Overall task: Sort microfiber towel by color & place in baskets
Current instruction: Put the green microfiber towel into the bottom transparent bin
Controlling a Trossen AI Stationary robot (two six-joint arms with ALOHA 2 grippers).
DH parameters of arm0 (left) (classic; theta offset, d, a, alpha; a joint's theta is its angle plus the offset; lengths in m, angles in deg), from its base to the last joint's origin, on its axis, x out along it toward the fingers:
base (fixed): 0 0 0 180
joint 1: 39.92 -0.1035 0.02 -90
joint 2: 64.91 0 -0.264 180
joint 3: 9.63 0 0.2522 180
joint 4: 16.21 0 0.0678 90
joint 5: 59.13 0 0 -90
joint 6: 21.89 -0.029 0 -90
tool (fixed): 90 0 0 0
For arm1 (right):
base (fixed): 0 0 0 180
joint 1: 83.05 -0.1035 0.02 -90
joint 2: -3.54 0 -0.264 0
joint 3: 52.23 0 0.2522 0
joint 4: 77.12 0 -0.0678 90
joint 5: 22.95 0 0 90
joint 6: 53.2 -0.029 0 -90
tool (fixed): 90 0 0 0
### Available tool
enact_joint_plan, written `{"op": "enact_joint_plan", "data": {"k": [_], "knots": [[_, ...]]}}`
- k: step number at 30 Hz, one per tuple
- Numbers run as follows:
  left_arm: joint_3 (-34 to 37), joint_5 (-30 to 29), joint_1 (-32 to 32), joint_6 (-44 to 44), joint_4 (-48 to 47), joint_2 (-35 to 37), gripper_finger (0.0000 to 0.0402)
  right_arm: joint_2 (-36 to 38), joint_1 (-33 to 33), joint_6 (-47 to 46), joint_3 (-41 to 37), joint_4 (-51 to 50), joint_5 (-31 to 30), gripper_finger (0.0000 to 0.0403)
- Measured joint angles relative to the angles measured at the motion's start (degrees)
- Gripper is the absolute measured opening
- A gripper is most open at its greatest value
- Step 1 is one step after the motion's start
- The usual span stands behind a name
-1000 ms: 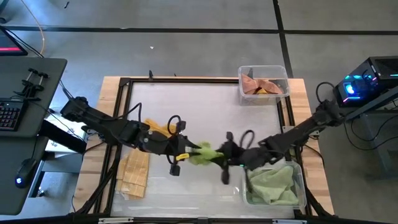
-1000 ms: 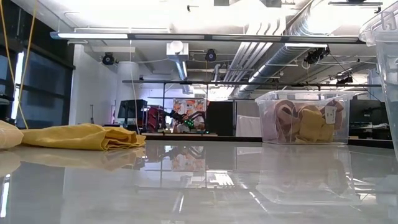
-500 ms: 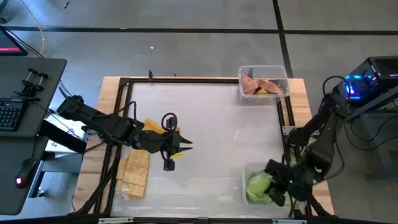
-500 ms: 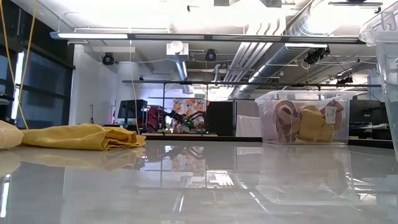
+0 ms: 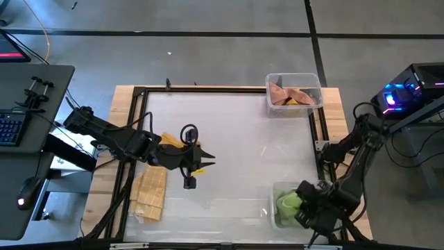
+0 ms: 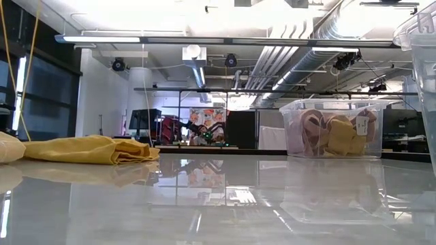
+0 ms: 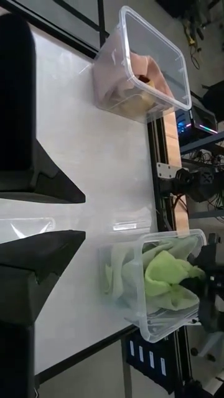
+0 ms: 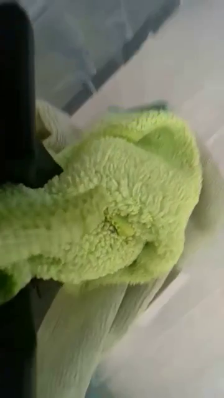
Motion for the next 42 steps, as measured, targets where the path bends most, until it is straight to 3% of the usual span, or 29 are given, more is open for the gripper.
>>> {"op": "enact_joint_plan", "data": {"k": [6,12,20,30,33,38,42], "knots": [[0.0,0.0,0.0,0.0,0.0,0.0,0.0067,2.6,0.2,-0.9,2.5,-0.5,5.9,0.0167],[0.0,0.0,0.0,0.4,0.0,0.0,0.0067,5.8,-0.4,-3.3,8.5,-2.5,8.0,0.0176],[0.0,0.0,0.0,3.5,-0.2,0.0,0.0067,6.5,-0.2,2.8,11.3,-2.6,-3.6,0.0176],[0.0,0.1,0.0,3.6,-0.9,0.0,0.0067,4.5,-0.7,2.7,11.3,-6.0,-5.5,0.0192],[0.0,0.1,0.0,3.5,-0.9,0.0,0.0067,4.7,-0.7,2.8,11.3,-6.5,-2.3,0.0205],[0.0,0.1,0.0,3.5,-0.9,0.0,0.0067,5.4,-0.8,-3.2,11.3,-10.2,10.6,0.0204],[0.0,0.1,0.0,3.7,-0.9,0.0,0.0067,6.0,-0.7,-4.9,11.3,-9.3,13.8,0.0183]]}}
